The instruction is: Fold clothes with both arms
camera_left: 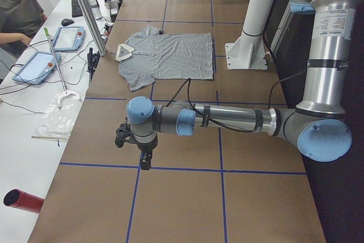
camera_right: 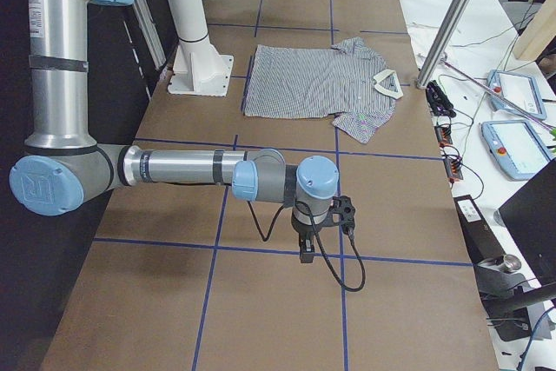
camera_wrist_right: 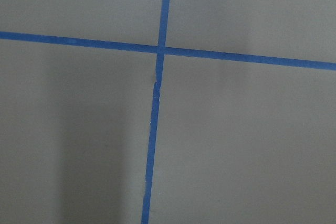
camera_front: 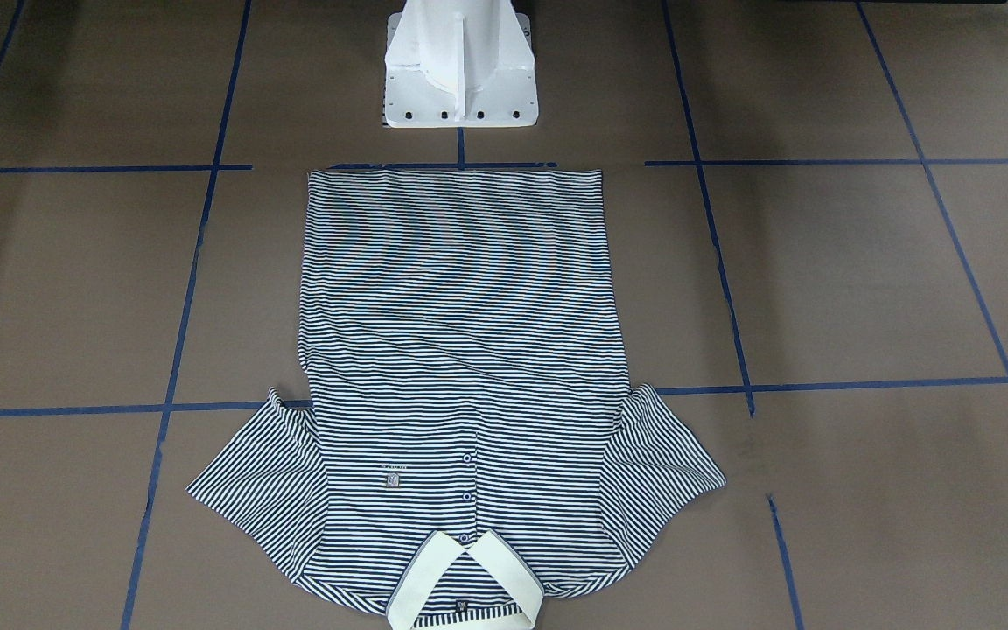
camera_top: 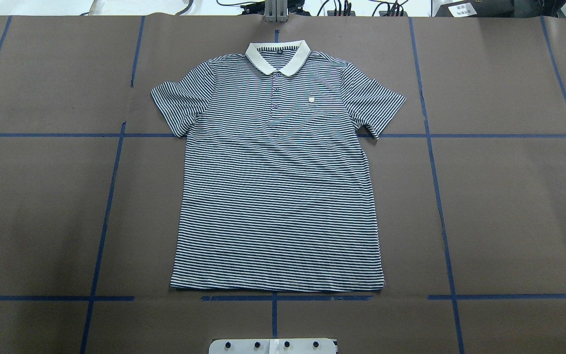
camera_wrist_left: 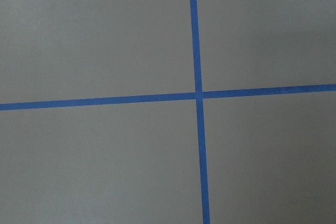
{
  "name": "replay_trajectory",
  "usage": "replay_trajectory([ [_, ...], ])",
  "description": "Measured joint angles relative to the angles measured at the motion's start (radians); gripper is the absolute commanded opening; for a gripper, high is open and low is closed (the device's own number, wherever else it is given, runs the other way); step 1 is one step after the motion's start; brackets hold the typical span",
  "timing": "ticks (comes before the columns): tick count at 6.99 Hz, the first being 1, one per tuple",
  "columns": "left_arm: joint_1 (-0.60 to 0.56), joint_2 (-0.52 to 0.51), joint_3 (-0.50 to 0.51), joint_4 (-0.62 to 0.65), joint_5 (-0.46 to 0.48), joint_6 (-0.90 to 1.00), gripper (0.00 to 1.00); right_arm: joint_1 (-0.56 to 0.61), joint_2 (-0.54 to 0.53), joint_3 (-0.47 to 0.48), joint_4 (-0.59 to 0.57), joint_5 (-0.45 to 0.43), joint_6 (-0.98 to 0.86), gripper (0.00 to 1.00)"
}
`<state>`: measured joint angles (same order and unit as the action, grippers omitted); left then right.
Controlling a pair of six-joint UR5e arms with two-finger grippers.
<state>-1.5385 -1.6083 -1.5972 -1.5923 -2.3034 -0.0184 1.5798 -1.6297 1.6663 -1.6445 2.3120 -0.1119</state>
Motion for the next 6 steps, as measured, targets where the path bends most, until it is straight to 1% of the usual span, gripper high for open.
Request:
replay_trajectory([
  [2, -0.001, 0.000, -0.003, -0.001, -0.001, 0.000, 1.00, 0.000, 0.010, 0.006, 0.001, 0.001, 0.000, 1.00],
  [4, 0.002, -0.022, -0.036, -0.008, 0.002, -0.001, 1.00, -0.005, 0.042, 0.010, 0.002, 0.010, 0.001, 1.00],
  [5, 0.003, -0.054, -0.060, -0.024, -0.003, -0.002, 1.00, -0.028, 0.089, 0.008, 0.007, 0.025, 0.006, 1.00],
  [6, 0.017, -0.082, -0.066, -0.087, -0.013, -0.004, 1.00, -0.081, 0.157, 0.001, 0.019, 0.038, 0.022, 1.00],
])
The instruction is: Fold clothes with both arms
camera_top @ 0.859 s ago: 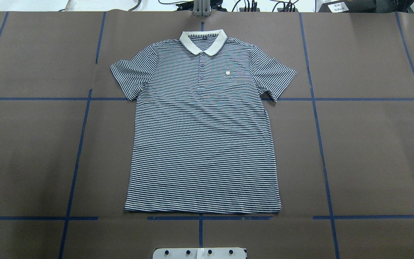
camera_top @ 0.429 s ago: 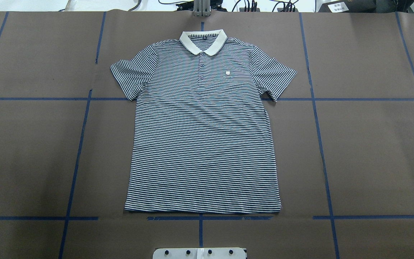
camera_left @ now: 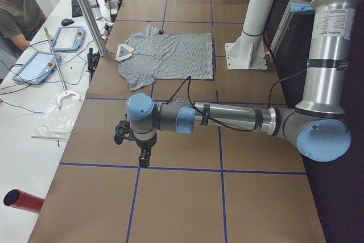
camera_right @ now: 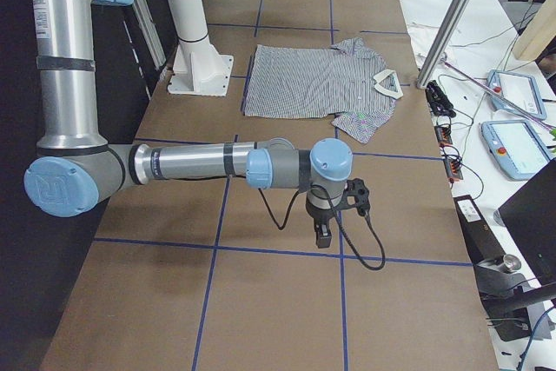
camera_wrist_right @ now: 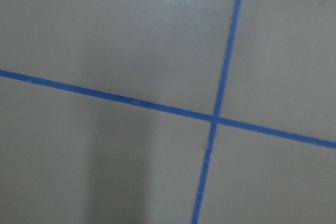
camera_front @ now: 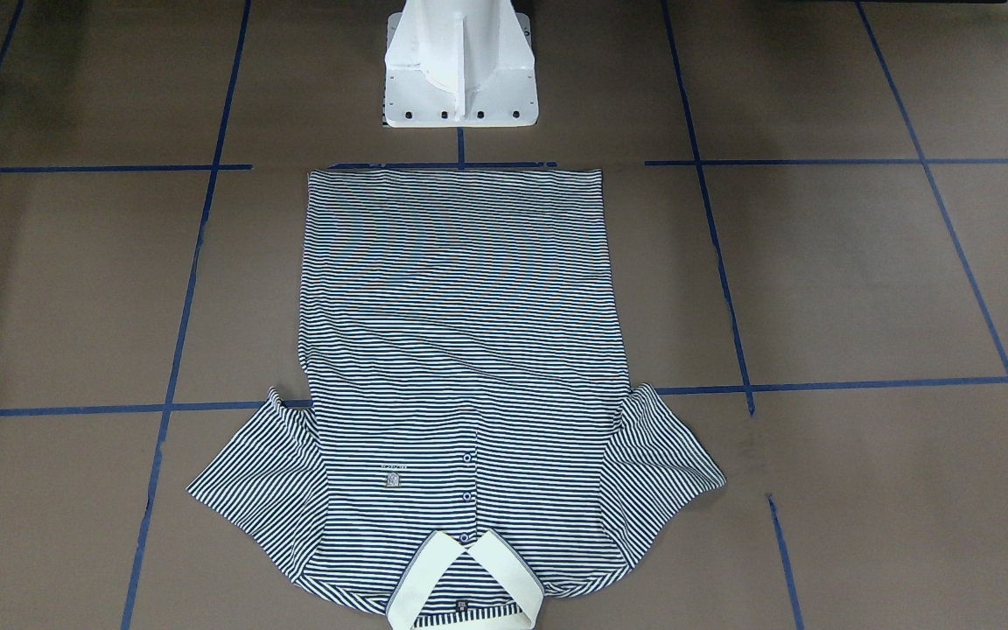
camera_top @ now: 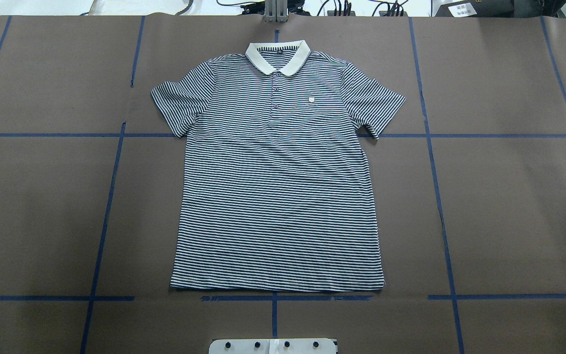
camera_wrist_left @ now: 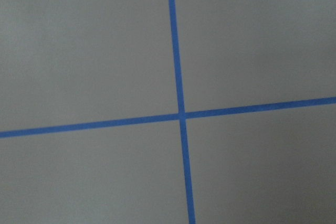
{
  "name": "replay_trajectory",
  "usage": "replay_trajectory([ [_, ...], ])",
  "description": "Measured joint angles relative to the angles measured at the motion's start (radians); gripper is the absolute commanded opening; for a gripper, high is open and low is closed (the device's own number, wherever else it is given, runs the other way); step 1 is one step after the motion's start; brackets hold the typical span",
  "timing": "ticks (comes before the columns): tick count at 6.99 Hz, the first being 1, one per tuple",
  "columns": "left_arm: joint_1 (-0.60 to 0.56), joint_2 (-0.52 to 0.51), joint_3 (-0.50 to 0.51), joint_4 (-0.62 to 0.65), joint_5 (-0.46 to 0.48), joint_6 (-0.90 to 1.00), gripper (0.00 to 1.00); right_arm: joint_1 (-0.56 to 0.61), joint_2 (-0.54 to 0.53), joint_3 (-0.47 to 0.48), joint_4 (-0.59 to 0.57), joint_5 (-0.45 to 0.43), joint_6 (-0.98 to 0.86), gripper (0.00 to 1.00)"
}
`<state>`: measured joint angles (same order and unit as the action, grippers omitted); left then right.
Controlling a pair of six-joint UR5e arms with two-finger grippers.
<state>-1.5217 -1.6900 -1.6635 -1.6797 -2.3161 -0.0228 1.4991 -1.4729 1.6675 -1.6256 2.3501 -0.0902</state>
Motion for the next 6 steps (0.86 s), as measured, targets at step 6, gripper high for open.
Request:
replay_trajectory([
  [6, 0.085, -0.070, 0.073, -0.273, -0.014, -0.065, 1.00, -0.402, 0.407, -0.436, 0.619, -0.107, 0.741, 1.00],
])
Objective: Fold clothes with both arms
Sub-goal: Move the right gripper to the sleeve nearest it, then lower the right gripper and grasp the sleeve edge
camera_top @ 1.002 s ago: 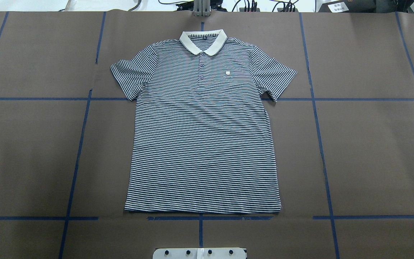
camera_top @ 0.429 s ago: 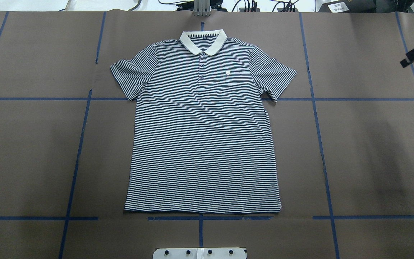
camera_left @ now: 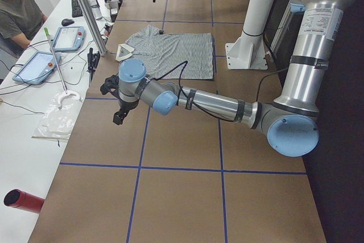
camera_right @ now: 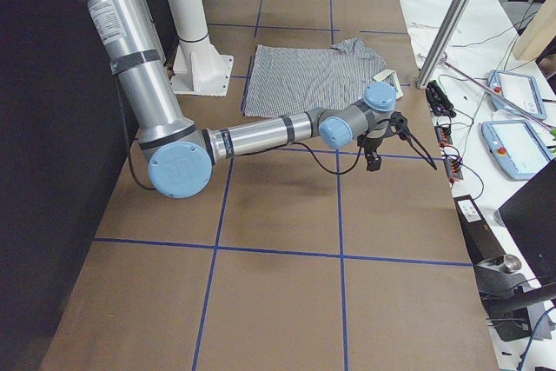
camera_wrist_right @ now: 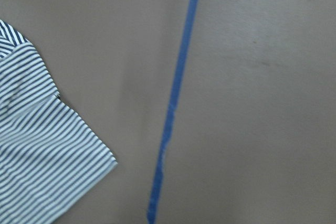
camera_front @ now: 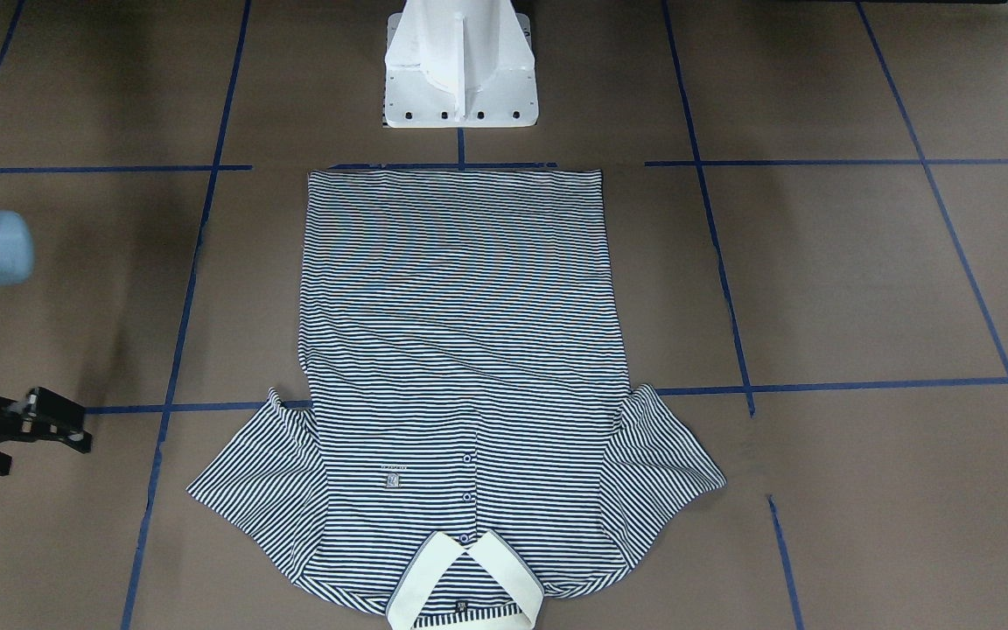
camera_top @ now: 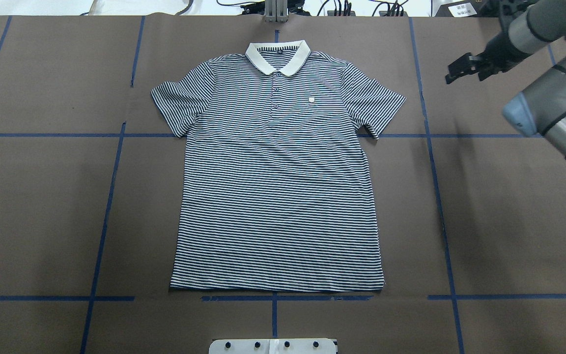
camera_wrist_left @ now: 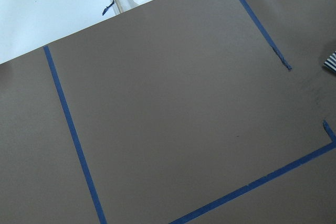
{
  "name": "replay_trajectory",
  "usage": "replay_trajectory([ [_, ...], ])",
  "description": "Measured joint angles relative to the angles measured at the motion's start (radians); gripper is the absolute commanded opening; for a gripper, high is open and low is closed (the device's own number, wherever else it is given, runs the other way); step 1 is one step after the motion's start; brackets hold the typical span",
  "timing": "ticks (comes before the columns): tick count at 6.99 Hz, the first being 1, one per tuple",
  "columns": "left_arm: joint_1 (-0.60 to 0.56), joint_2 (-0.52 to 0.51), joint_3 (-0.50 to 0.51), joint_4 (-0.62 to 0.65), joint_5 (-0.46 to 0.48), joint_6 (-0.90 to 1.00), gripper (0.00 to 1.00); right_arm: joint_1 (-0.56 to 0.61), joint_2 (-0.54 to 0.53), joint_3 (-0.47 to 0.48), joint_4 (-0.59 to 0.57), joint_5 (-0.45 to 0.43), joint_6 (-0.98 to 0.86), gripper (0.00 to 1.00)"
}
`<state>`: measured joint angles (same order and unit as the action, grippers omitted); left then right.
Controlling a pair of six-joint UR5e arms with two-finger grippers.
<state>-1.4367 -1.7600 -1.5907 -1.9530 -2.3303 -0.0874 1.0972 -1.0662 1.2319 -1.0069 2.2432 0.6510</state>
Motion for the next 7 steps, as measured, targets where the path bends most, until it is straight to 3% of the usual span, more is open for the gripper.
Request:
replay_trajectory([
  [2, 0.003, -0.003, 0.007, -0.009, -0.001, -0.014, 1.00, -0.092, 0.103, -0.113, 0.045, -0.101, 0.090, 0.96],
  [6, 0.004, -0.003, 0.008, -0.014, -0.002, -0.017, 1.00, -0.160, 0.120, -0.140, 0.012, -0.165, 0.102, 0.90],
  [7, 0.004, -0.003, 0.007, -0.014, -0.003, -0.017, 1.00, -0.169, 0.121, -0.145, 0.003, -0.174, 0.098, 0.76],
])
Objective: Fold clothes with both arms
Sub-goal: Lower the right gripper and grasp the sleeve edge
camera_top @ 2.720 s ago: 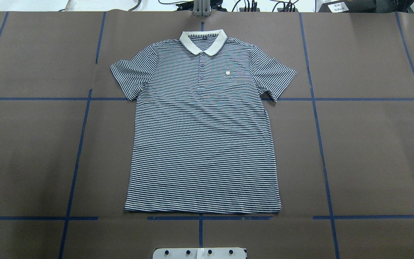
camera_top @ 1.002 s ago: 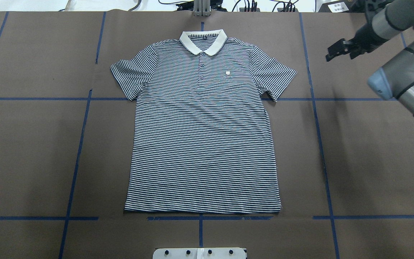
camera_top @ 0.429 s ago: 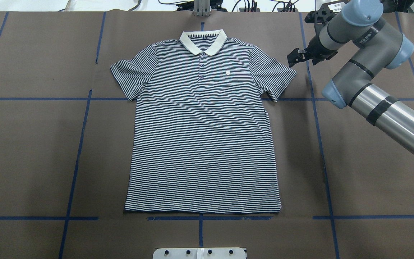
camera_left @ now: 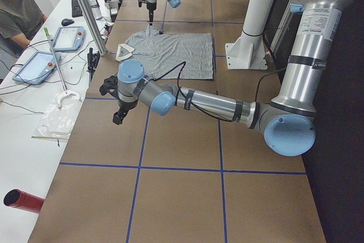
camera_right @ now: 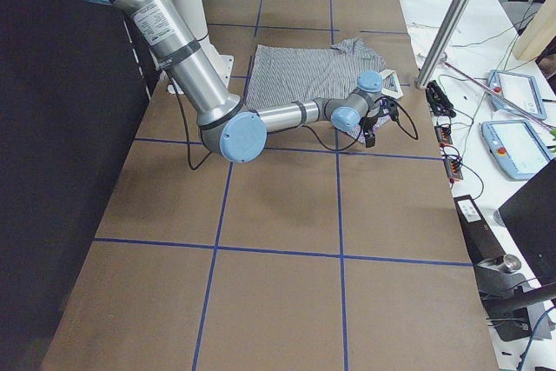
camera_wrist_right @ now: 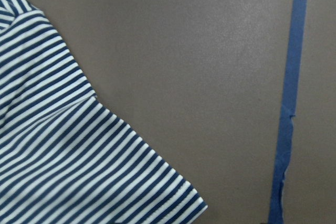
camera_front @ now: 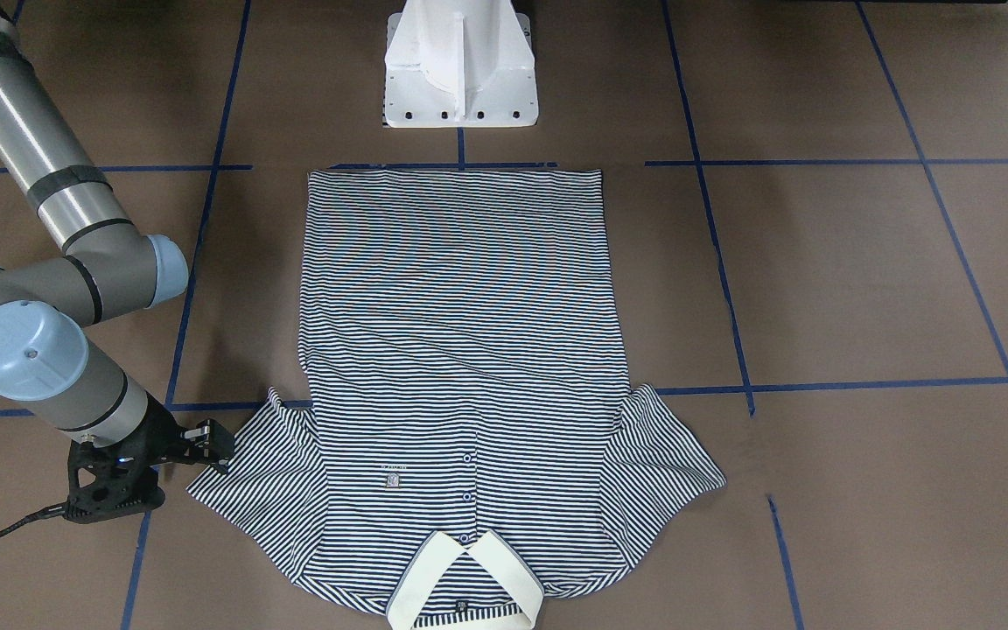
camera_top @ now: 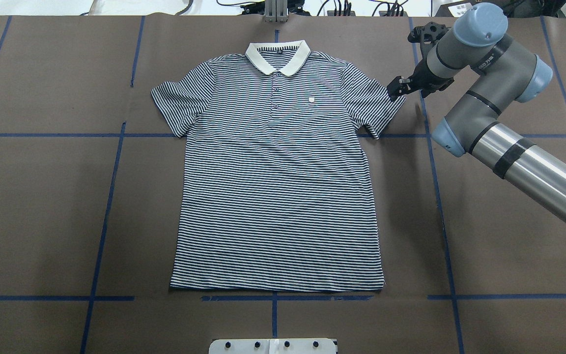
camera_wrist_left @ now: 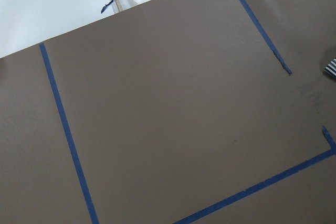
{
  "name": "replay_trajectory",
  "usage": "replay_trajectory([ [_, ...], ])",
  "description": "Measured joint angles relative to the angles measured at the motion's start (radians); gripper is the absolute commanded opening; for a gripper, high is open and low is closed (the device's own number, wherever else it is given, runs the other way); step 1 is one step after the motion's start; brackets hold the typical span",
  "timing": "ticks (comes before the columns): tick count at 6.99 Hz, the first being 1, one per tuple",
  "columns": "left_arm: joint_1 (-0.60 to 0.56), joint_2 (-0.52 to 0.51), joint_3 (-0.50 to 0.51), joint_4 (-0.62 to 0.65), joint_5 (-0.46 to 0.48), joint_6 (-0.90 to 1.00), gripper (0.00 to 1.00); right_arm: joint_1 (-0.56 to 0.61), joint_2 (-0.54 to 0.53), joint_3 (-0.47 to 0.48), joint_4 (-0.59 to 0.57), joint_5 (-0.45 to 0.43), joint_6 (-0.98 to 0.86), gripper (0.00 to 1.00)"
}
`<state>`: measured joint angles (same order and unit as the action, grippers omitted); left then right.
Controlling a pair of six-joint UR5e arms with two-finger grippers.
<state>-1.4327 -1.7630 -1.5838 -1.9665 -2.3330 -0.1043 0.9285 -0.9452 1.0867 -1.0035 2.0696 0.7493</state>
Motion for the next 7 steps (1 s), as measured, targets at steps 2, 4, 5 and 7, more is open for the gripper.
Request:
replay_trajectory([
  [2, 0.000, 0.000, -0.001, 0.000, 0.000, 0.000, 1.00, -0.006, 0.003, -0.012, -0.006, -0.005, -0.004, 0.31],
  [4, 0.000, 0.001, -0.003, 0.000, 0.001, -0.001, 1.00, -0.006, 0.026, -0.025, -0.018, -0.005, -0.013, 0.08],
  [5, 0.000, 0.001, -0.004, 0.000, 0.001, -0.001, 1.00, -0.006, 0.042, -0.029, -0.041, -0.004, -0.028, 0.00],
  [7, 0.000, 0.000, -0.006, -0.001, 0.000, -0.002, 1.00, -0.007, 0.059, -0.031, -0.069, -0.004, -0.052, 0.00],
])
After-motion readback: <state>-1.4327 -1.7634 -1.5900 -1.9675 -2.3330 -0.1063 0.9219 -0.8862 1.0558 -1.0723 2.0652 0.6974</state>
